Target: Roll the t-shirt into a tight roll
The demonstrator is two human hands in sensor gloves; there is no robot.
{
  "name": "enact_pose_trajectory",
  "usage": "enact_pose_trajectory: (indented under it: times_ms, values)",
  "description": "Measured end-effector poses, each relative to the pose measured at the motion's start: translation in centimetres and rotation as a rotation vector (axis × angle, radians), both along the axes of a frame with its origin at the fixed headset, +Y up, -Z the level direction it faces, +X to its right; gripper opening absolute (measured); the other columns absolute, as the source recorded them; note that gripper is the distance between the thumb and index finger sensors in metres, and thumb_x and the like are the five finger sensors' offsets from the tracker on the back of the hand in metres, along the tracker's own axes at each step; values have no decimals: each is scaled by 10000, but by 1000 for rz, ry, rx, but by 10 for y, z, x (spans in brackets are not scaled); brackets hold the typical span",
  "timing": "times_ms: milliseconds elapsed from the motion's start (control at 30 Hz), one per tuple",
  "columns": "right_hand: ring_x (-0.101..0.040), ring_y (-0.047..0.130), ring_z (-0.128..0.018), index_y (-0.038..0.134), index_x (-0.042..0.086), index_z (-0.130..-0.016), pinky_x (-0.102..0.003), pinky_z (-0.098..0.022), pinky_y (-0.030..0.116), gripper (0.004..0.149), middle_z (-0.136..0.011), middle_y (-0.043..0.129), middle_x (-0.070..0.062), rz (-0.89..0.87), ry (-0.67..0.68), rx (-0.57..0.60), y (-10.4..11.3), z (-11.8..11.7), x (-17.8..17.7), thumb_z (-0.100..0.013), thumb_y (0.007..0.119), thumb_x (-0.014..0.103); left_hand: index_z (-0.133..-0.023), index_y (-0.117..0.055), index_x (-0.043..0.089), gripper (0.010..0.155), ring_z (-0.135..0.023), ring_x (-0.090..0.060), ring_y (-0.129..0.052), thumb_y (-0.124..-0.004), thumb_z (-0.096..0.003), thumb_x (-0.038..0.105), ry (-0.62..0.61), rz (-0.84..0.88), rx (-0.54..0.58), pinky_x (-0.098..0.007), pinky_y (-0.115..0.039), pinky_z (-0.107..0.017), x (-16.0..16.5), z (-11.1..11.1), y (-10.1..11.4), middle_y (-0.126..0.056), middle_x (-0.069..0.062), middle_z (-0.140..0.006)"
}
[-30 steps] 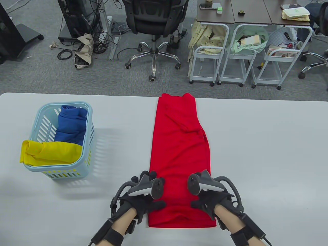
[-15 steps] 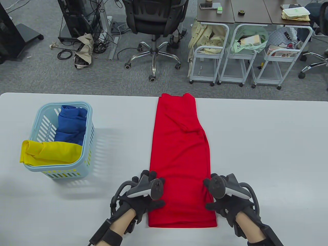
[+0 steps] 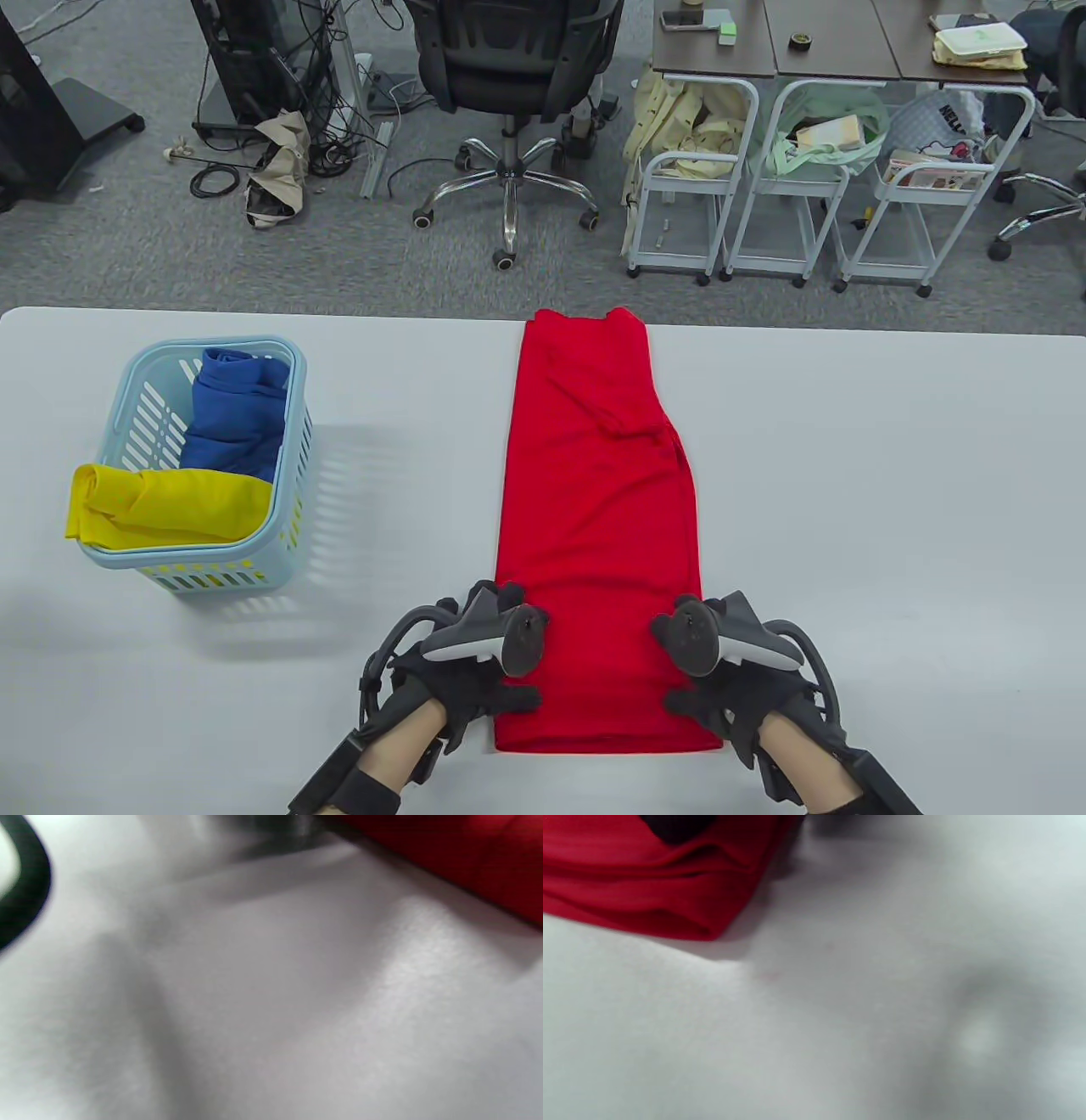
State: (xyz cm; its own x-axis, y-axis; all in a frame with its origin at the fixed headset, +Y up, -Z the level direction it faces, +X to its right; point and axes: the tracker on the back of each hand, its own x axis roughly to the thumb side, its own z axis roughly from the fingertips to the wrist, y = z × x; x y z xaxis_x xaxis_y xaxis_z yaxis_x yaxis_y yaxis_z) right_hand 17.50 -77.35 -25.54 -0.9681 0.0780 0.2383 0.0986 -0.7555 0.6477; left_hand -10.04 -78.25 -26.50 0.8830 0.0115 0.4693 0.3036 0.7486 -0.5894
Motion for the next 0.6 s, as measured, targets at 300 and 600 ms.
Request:
enact_pose_trajectory:
  times_ms: [300,600]
  values:
    - [-439,157,-1079,208,285,-1104,-606,-740,278,869,-1153,89,-138,-53,61,152,34,7,2,-488,801,440,-1171,-342,264,830,-1123,-408,-465,-635,-498,653,-92,126,224,-616,-461,-796,10,18,40,-327,-161,-1249]
    - [-341,502,-974,376,278,-1066,-546,-717,453,867,-1129,298,-110,47,194,120,16,17,-20,-410,913,457,-1095,-539,263,867,-899,-239,-801,-779,-386,702,-201,20,207,-574,-629,-754,23,27,31,-649,-58,-1107]
